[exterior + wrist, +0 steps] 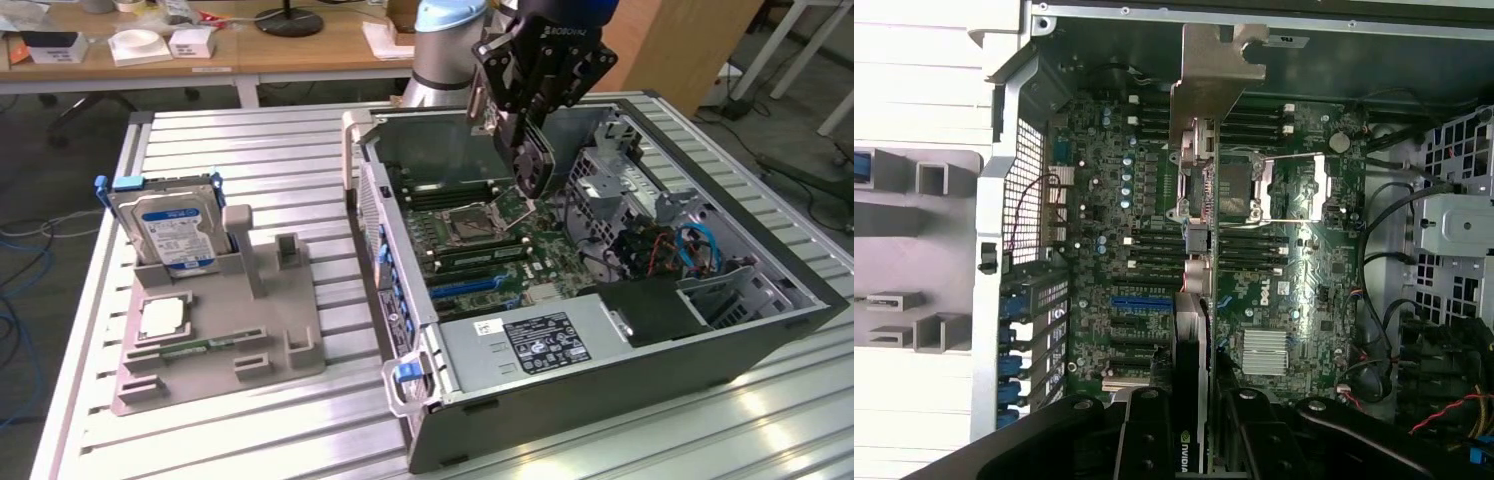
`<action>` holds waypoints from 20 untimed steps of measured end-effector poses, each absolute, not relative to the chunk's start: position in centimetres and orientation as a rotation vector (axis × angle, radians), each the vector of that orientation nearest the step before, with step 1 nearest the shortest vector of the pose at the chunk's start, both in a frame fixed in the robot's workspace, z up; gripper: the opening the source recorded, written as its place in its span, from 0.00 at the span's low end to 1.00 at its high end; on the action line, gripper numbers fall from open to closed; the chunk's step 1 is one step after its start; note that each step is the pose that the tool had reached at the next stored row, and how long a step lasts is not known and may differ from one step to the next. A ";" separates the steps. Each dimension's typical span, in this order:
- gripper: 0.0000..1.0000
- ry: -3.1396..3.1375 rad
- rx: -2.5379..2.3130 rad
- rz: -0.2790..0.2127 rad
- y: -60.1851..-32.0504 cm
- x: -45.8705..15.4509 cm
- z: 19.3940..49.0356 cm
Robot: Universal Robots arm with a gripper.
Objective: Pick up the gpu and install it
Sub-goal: 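Insert the gpu into the slot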
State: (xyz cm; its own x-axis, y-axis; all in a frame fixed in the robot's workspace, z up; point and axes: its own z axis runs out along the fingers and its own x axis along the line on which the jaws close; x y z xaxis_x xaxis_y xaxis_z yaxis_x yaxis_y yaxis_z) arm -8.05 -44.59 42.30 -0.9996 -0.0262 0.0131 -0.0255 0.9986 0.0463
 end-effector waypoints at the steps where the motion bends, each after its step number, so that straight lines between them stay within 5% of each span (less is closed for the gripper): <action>1: 0.26 -3.127 0.040 -0.072 -44.6 -8.0 42.3; 20: 0.26 -3.115 0.242 -0.070 -44.6 -8.0 42.3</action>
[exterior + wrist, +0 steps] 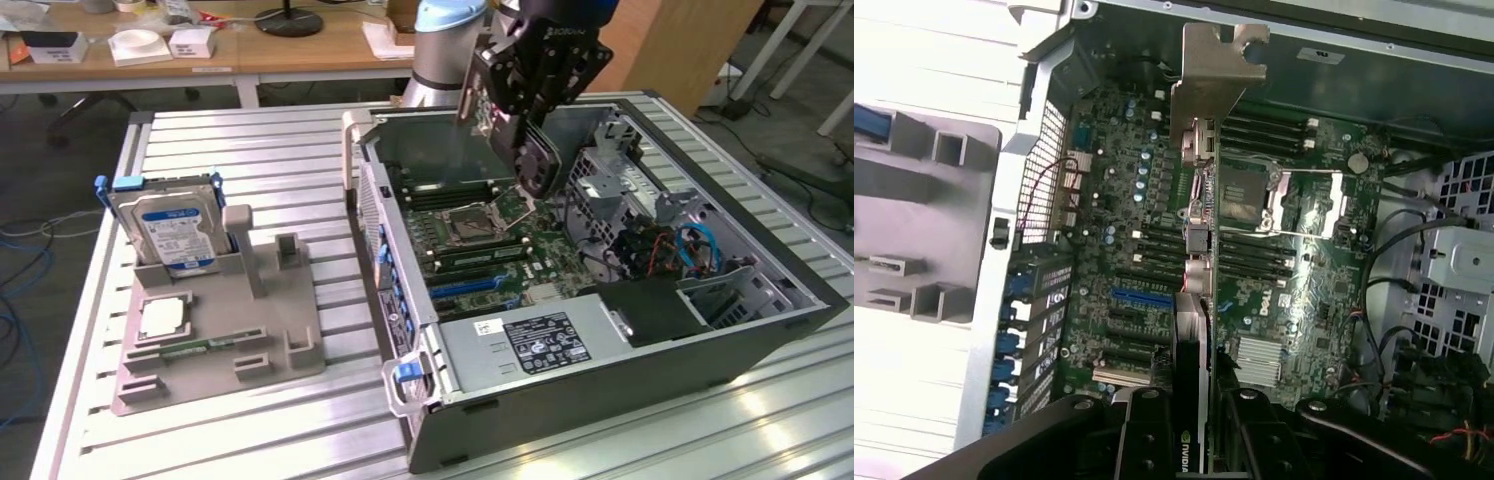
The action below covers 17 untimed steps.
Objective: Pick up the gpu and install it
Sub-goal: 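Insert the gpu into the slot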
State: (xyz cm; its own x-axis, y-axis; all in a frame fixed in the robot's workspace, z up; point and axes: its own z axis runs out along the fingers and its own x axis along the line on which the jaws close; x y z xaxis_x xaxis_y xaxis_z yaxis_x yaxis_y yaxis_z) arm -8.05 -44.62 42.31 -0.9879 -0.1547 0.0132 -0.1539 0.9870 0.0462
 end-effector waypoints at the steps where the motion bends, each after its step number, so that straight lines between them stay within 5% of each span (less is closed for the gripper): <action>1: 0.26 -3.114 0.253 -0.070 -44.6 -8.0 42.3; 17: 0.26 -3.099 0.377 -0.069 -44.6 -8.0 42.3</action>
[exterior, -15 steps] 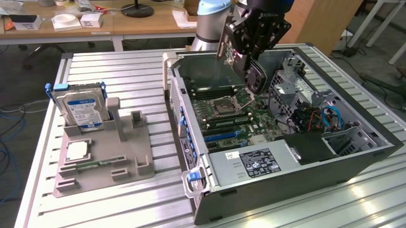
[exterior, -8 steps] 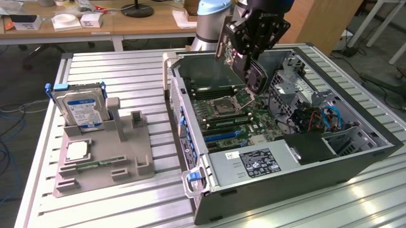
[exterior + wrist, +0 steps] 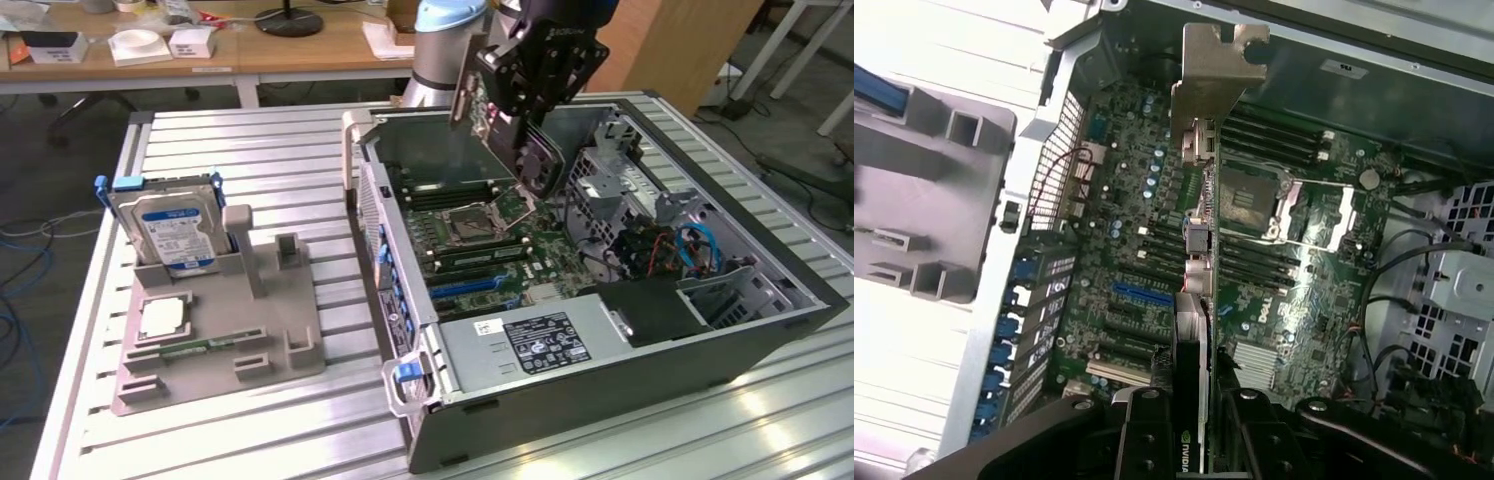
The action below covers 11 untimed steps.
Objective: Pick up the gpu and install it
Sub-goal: 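Insert the gpu into the slot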
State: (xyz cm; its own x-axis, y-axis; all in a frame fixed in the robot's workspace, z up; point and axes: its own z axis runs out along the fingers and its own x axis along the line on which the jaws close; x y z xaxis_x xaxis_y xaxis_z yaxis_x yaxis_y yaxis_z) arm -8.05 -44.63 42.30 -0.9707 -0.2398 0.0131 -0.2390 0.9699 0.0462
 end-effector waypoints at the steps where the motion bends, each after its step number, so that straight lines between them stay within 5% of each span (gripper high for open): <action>1: 0.26 -3.099 0.382 -0.069 -44.6 -8.0 42.3; 11: 0.26 -3.092 0.428 -0.069 -44.6 -8.0 42.3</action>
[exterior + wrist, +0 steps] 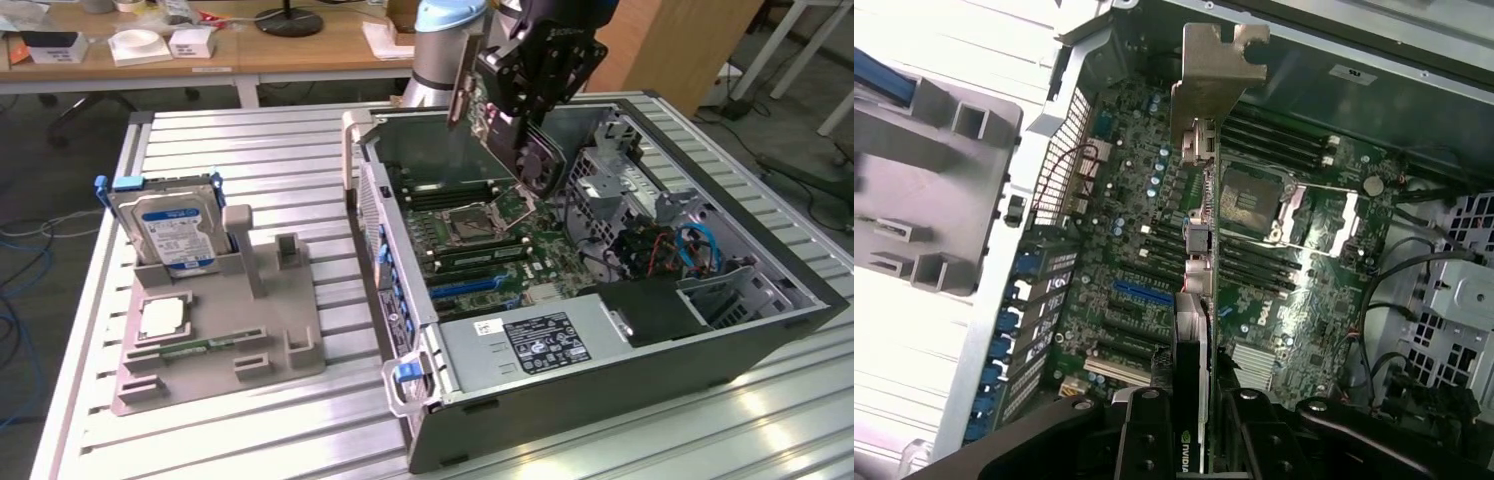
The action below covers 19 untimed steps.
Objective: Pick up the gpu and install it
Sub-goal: 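Insert the gpu into the slot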
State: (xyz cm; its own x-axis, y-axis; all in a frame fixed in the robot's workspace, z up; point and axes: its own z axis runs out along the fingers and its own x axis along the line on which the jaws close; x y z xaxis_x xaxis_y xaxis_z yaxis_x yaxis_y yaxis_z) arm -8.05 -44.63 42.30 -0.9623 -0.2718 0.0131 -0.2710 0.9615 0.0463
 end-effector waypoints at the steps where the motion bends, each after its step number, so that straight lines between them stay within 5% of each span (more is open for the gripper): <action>1: 0.26 -3.092 0.431 -0.069 -44.6 -8.0 42.3; 19: 0.26 -3.073 0.538 -0.068 -44.6 -8.0 42.3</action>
